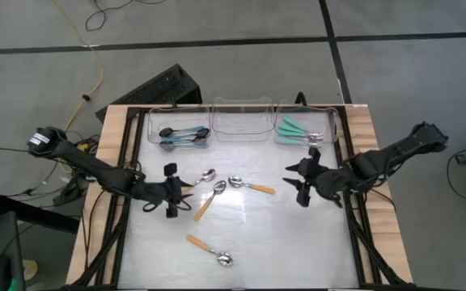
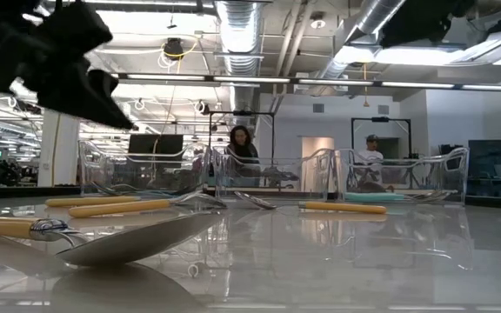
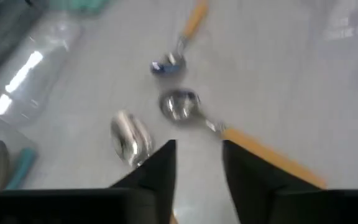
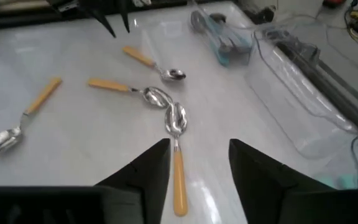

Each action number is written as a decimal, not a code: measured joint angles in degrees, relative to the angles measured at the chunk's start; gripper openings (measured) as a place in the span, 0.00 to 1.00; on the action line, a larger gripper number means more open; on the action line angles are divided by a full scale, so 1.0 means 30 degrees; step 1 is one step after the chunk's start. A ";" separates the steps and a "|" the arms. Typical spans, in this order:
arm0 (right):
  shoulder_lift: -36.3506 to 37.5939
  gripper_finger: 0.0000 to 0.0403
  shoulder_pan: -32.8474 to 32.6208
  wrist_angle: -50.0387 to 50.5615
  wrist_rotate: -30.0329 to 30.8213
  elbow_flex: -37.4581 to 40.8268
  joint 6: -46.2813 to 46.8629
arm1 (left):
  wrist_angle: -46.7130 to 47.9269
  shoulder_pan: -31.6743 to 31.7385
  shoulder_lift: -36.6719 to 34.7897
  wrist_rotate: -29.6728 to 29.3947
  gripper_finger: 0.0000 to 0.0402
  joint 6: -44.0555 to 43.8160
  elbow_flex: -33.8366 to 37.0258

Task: Sort silverware by color (type)
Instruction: Put the middle left yellow spoon into the top center transparent bin

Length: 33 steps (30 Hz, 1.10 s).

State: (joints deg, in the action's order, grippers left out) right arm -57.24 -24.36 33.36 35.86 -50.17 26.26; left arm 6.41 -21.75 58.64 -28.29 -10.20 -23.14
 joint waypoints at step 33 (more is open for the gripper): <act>-0.2780 0.58 0.0043 -0.0248 -0.0409 -0.0002 0.1281 | -1.0749 0.1612 0.2784 -0.1995 0.60 -0.2690 0.6178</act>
State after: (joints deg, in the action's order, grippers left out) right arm -65.58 -24.23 32.62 34.63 -50.18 30.11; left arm -25.84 -16.91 66.99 -34.27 -18.27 -4.60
